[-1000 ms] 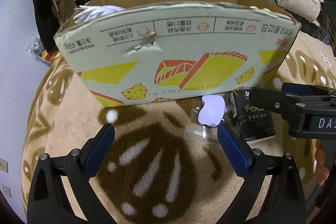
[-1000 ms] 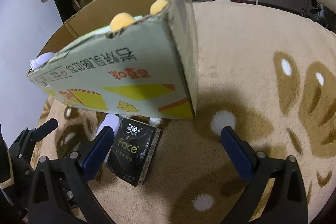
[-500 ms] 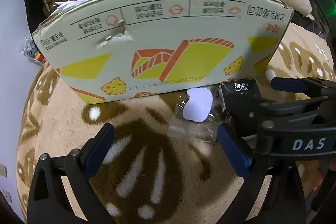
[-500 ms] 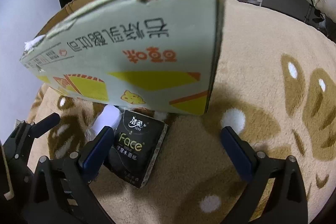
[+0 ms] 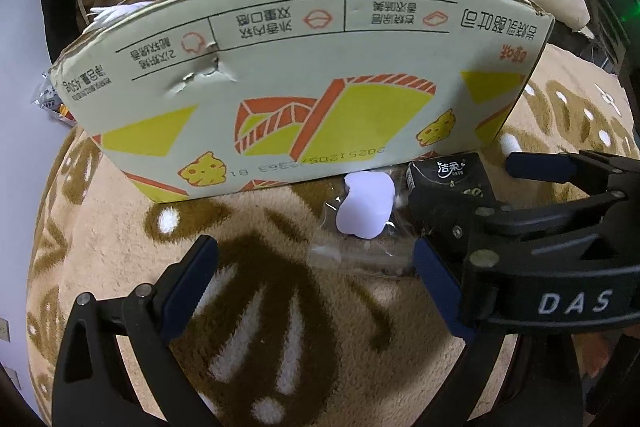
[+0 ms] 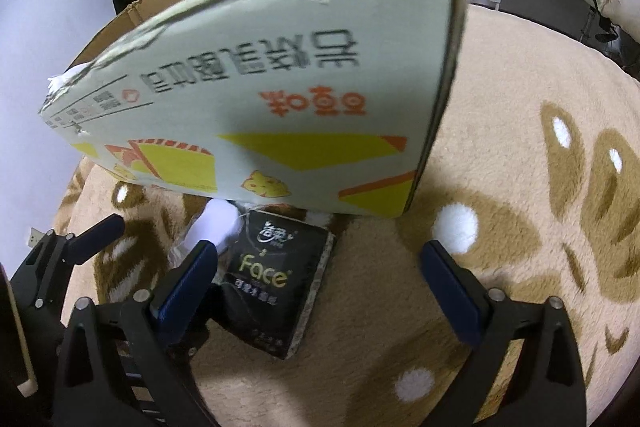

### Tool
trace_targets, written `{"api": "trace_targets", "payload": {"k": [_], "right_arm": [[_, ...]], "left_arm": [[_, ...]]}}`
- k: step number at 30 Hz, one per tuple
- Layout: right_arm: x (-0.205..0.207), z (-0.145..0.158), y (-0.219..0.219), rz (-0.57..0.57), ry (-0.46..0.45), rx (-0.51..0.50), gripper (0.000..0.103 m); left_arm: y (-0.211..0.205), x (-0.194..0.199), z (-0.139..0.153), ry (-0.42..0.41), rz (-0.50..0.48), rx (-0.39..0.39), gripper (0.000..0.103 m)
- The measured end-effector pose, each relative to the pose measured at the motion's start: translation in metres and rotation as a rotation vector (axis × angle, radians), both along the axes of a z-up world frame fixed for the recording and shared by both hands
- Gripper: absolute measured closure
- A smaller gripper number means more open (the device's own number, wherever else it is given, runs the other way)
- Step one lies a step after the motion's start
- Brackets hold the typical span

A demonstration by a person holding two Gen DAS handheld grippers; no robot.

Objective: Organize soft objects
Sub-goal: 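Close the left tool on the clear plastic bag while the right tool grips the black Face pack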

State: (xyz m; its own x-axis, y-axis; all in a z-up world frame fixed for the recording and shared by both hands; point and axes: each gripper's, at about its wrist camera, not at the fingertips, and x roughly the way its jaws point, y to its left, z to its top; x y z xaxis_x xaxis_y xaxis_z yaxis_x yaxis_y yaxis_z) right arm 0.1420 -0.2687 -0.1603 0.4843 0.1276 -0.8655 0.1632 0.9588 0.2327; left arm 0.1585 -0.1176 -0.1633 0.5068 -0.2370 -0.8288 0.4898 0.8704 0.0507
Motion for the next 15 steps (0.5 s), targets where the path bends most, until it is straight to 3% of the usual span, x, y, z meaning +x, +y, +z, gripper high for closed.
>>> {"api": "trace_targets", "payload": {"k": [8,15], "right_arm": [[0.004,0.0,0.017,0.04,0.019,-0.033,0.031],[0.003,-0.002,0.014,-0.016,0.025,0.073,0.041]], "left_arm": [[-0.006,-0.003,-0.01,0.016,-0.014,-0.014,0.006],[-0.009,-0.004,-0.016,0.035,-0.016,-0.032,0.006]]}}
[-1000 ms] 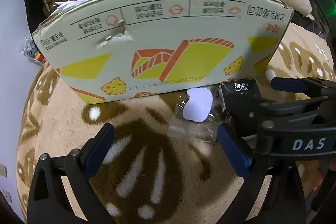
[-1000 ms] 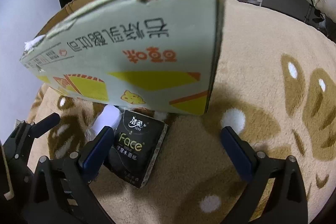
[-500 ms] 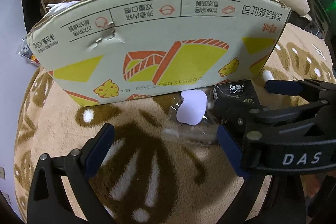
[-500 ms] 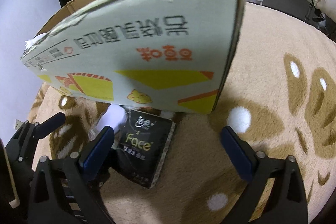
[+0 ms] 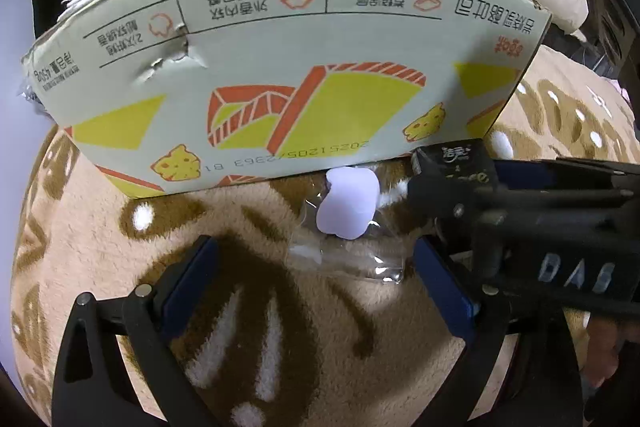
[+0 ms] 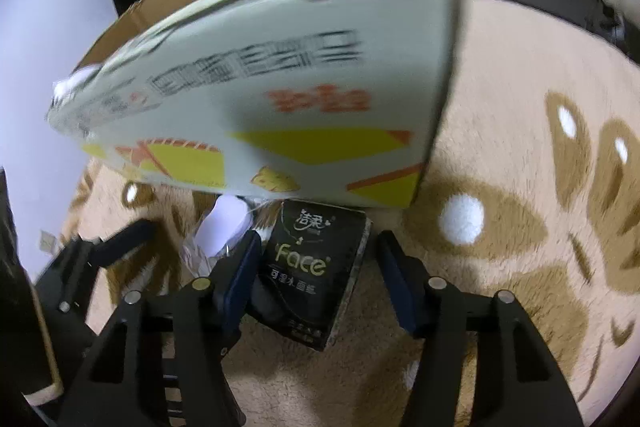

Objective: Organize soft objects
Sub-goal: 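Close the left tool on the clear plastic bag while the right tool grips the black Face pack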

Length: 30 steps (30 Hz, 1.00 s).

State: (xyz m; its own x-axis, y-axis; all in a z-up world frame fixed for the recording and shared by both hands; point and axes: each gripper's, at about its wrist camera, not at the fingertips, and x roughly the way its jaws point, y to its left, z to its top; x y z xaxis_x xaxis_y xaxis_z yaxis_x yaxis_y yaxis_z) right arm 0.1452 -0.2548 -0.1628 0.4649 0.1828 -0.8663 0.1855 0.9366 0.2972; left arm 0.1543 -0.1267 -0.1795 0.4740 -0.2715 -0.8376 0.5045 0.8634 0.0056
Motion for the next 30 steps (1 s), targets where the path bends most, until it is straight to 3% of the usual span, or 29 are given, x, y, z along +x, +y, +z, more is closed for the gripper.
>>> {"api": "trace_targets", "payload": {"k": [4,18,23,30], "right_arm": [[-0.001,-0.002,-0.004,-0.022,0.0,0.046,0.042],[-0.002,-0.003,-0.025,-0.027,0.001,0.074,0.042],[-0.003,-0.002,-0.029,-0.021,0.004,0.07,0.043],[-0.003,-0.004,-0.026,-0.013,0.006,0.057,0.043]], "left_arm": [[-0.004,0.001,-0.003,0.014,-0.013,-0.017,0.019],[-0.033,-0.006,-0.019,0.007,-0.039,-0.006,0.02],[-0.032,-0.006,-0.019,0.018,-0.024,-0.014,0.042],[-0.032,-0.005,-0.022,0.02,-0.015,-0.019,0.044]]}}
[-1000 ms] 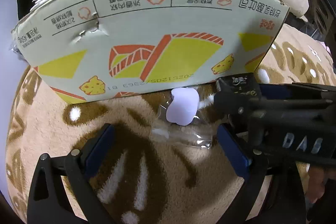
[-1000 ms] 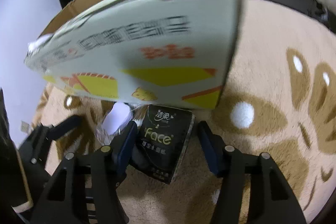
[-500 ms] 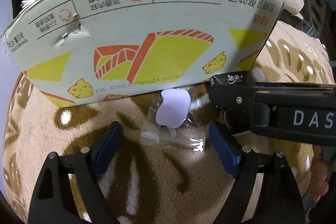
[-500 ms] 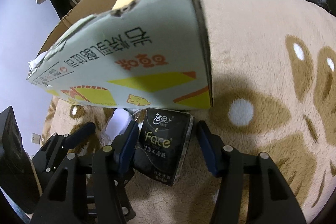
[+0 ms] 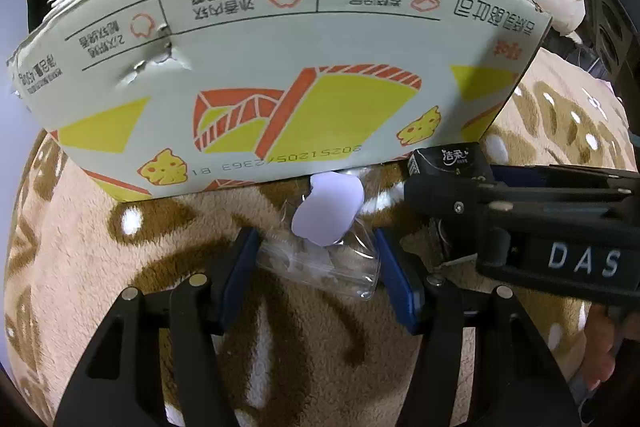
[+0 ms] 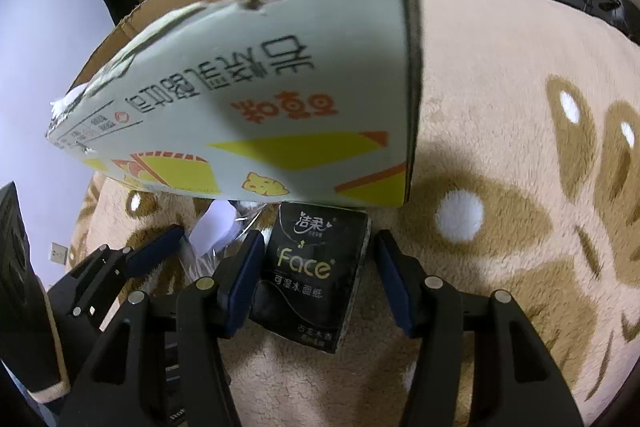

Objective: Organize soft objects
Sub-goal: 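Close the left tool on the clear plastic bag while the right tool grips the black Face pack, then lift the plastic bag with the left tool while the right tool lifts the Face pack over the box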

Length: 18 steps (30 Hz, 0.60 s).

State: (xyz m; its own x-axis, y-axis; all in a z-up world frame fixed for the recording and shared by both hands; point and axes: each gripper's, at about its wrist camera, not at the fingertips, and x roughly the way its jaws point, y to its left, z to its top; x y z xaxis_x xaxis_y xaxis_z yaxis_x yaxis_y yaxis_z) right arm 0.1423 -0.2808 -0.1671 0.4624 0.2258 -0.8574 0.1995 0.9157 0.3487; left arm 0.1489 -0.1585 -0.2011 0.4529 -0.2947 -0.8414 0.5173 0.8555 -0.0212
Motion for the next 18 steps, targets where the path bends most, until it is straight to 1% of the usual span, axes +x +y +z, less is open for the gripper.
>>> {"api": "trace_targets", "payload": {"k": [3,6,9,13,15,18], "right_arm": [[-0.001,-0.001,-0.006,-0.013,-0.001,0.031,0.043],[-0.002,-0.001,-0.009,-0.007,-0.002,0.023,0.043],[-0.003,-0.001,-0.011,-0.002,-0.006,0.014,0.043],[-0.005,0.0,-0.013,-0.007,-0.018,0.021,0.044],[-0.006,0.0,-0.013,-0.006,-0.019,0.016,0.049],[-0.008,0.001,-0.016,-0.007,-0.024,0.012,0.051]], "left_arm": [[0.0,0.001,0.0,0.008,0.001,-0.011,0.044],[0.01,0.008,0.004,0.016,0.004,-0.024,0.045],[0.012,0.009,0.004,0.017,0.005,-0.024,0.045],[0.017,0.012,0.005,0.04,0.007,-0.046,0.045],[0.02,0.013,0.006,0.047,0.012,-0.054,0.045],[0.023,0.011,0.009,0.043,0.015,-0.047,0.045]]}}
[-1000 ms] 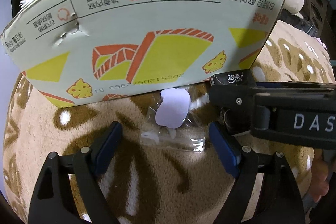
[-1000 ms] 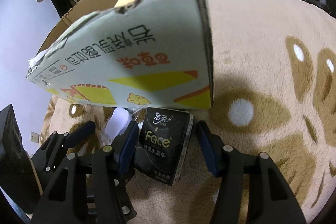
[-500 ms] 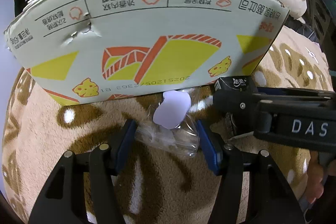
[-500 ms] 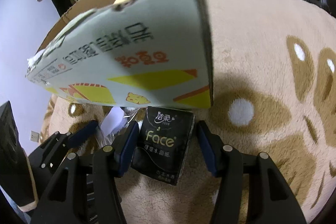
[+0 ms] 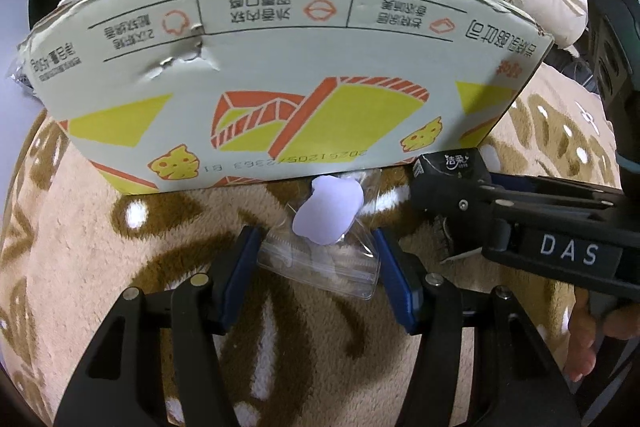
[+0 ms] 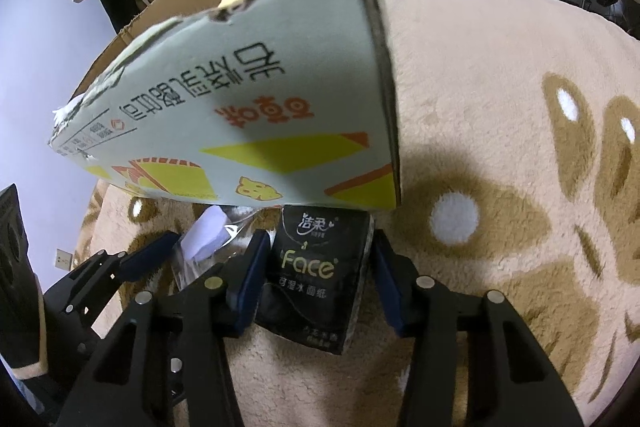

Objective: Organize soft objects
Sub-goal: 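Lift the plastic bag with the left tool while the right tool lifts the Face pack over the box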

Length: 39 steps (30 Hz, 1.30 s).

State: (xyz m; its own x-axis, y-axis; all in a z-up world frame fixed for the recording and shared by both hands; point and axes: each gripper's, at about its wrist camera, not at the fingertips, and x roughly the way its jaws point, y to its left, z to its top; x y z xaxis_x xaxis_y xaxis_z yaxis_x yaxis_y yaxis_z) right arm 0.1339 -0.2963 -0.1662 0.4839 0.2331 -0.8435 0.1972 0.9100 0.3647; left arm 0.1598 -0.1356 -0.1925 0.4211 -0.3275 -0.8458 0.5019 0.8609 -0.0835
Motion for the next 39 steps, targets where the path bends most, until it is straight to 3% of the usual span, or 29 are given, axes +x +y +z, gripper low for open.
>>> {"api": "trace_targets", "payload": {"k": [14,24,31,39], "right_arm": [[-0.009,0.011,0.006,0.007,-0.025,-0.027,0.052],[-0.028,0.041,0.007,0.013,-0.127,-0.051,0.053],[-0.046,0.063,0.006,0.005,-0.208,-0.065,0.053],[-0.065,0.103,0.004,-0.013,-0.388,-0.113,0.053]], "left_arm": [[0.031,-0.01,0.025,-0.037,0.084,0.032,0.045],[0.045,-0.029,0.05,-0.095,0.12,0.023,0.045],[0.035,-0.055,0.079,-0.211,0.133,0.031,0.045],[0.044,-0.083,0.12,-0.393,0.183,0.0,0.045]]}}
